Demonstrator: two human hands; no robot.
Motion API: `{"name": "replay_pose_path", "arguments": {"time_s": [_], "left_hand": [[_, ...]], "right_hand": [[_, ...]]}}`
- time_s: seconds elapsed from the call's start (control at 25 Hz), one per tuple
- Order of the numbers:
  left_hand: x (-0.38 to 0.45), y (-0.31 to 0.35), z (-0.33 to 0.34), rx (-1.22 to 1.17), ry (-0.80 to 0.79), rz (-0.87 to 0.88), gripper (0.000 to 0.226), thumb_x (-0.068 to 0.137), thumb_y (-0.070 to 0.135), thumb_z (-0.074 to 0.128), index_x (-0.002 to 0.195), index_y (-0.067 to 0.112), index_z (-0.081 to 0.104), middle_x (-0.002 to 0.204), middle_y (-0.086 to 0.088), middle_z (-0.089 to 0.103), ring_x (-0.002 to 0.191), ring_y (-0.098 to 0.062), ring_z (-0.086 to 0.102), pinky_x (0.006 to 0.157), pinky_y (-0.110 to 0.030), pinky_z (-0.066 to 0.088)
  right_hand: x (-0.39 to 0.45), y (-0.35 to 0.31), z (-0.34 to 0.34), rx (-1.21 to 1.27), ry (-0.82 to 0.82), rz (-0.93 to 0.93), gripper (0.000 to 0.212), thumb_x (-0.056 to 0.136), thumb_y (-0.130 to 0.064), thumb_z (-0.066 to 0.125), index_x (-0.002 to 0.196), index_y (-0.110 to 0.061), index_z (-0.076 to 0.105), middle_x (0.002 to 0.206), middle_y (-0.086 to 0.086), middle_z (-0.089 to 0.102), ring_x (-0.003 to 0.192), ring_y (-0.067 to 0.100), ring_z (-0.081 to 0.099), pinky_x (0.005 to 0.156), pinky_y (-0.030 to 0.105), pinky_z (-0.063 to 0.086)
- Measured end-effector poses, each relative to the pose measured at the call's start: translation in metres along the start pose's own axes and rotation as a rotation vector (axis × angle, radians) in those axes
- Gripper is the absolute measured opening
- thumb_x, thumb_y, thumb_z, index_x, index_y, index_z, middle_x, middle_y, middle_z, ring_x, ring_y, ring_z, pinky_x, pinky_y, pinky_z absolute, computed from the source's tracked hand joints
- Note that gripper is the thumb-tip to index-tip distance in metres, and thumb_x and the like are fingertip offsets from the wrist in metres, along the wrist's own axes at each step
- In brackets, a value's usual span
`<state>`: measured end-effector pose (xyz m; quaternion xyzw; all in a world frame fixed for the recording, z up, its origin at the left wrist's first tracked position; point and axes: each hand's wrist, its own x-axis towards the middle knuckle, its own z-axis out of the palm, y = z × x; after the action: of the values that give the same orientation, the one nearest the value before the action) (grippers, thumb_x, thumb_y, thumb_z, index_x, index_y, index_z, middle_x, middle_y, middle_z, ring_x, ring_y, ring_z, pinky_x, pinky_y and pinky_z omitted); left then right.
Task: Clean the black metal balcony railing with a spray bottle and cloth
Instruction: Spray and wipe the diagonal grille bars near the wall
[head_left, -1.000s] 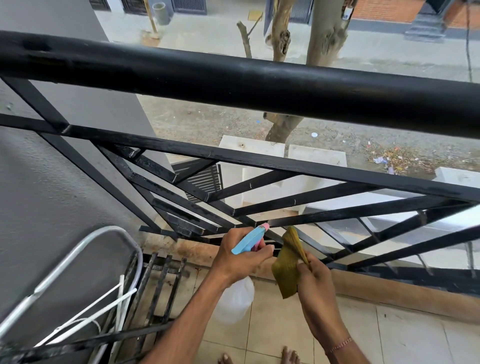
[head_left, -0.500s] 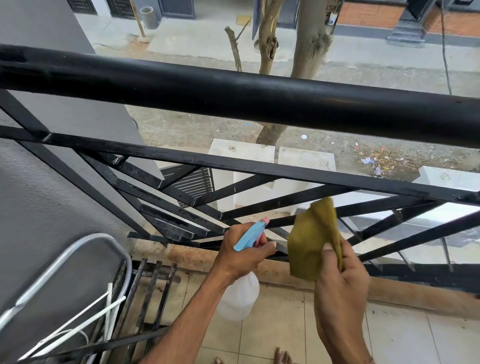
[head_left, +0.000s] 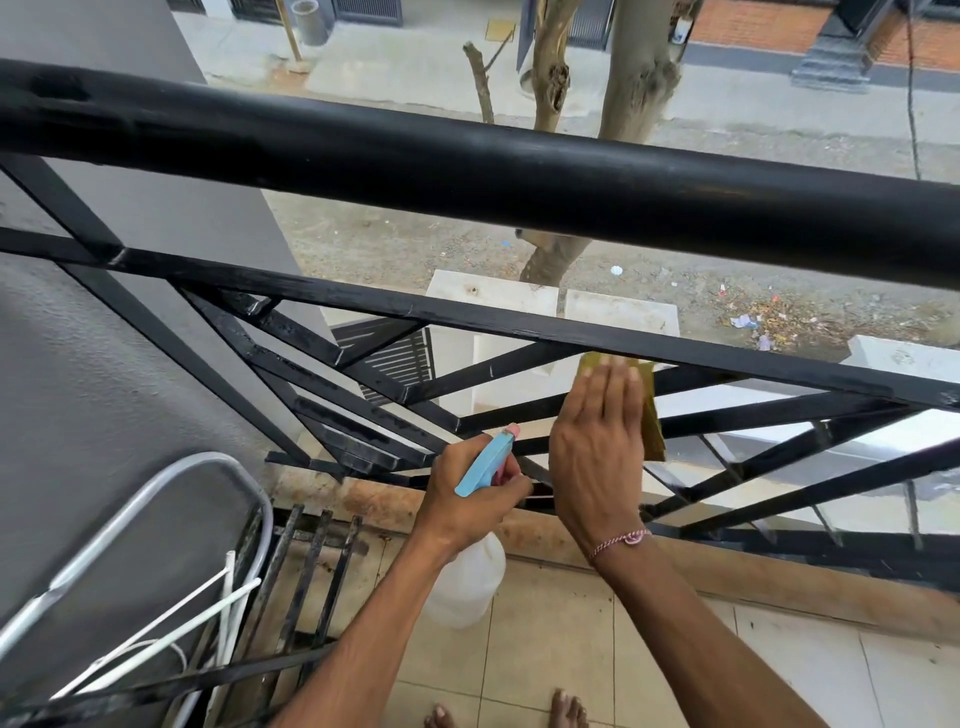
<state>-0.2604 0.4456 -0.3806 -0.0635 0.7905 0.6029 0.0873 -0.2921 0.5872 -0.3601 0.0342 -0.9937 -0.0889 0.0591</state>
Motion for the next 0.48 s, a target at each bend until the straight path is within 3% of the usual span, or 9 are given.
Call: {"name": "replay_pose_path", "arguments": {"time_s": [0.16, 0.32, 0.48], "left_hand": [[-0.002, -0.01, -0.02, -0.025, 0.055, -0.009, 0.021, 0.085, 0.013, 0.076, 0.072, 0.025, 0.064, 0.063, 0.005, 0.057, 0.06, -0.012, 0.057, 0.056, -0.028, 0.052], [-0.003, -0.022, -0.04, -0.071, 0.14, -0.073, 0.012, 0.09, 0.012, 0.073, 0.082, 0.018, 0.067, 0.068, -0.002, 0.058, 0.062, -0.015, 0.06, 0.056, -0.03, 0.056], [-0.003, -0.035, -0.058, -0.083, 0.143, -0.089, 0.014, 0.091, 0.007, 0.071, 0.082, 0.016, 0.066, 0.069, -0.007, 0.057, 0.06, -0.018, 0.06, 0.055, -0.031, 0.054]], "right_hand": [[0.01, -0.041, 0.016, -0.106, -0.167, -0.182, 0.068, 0.107, -0.033, 0.035, 0.154, 0.009, 0.009, 0.16, 0.034, 0.012, 0.151, 0.046, 0.01, 0.122, 0.054, -0.001], [0.019, -0.094, 0.054, -0.161, -0.25, -0.4, 0.07, 0.108, -0.042, 0.03, 0.156, 0.004, 0.007, 0.163, 0.029, 0.009, 0.152, 0.044, 0.008, 0.123, 0.053, 0.001], [0.024, -0.121, 0.075, -0.065, -0.234, -0.392, 0.067, 0.108, -0.039, 0.032, 0.156, 0.003, 0.011, 0.162, 0.029, 0.013, 0.152, 0.042, 0.01, 0.122, 0.05, -0.001]]}}
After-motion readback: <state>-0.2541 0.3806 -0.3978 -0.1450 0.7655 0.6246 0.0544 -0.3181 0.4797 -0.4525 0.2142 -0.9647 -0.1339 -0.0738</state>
